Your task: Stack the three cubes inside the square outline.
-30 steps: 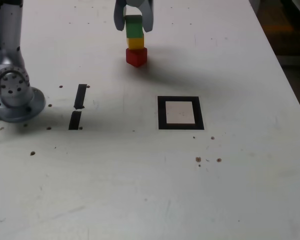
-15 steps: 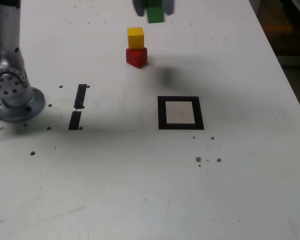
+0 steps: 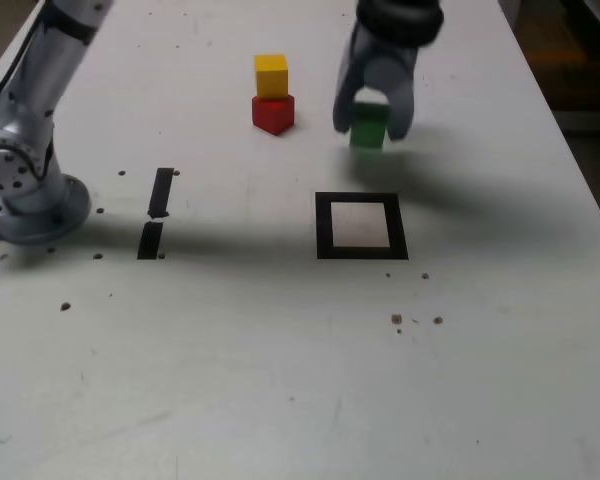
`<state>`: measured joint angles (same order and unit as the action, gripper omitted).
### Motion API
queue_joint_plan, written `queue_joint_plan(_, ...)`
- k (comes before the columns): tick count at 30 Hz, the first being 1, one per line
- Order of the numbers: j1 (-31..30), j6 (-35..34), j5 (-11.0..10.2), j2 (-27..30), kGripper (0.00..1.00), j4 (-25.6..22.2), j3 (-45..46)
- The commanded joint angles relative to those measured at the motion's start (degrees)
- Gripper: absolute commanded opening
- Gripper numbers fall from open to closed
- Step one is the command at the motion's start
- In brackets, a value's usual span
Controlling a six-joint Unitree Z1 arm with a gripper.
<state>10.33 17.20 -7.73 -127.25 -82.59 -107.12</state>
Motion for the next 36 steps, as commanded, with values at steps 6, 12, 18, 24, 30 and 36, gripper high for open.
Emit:
queue_joint_plan(6,-0.05,-0.49,-1.7,-0.56,0.26,0.54,-0.45)
queue_joint_plan(12,-0.05,-0.85,-2.63,-0.42,0.57,0.87,0.48)
queue_joint_plan(18,-0.05,-0.85,-2.44,0.99,1.0,-0.12,1.01)
queue_joint_plan(24,0.39,-0.84,-3.96,6.34,1.0,-5.09,0.08)
queue_joint_plan(30,5.36,0.26,-6.15,19.68,1.0,-8.96,5.69)
queue_joint_plan(36,14.07,1.11,-8.17,27.25,1.0,-8.72,14.14)
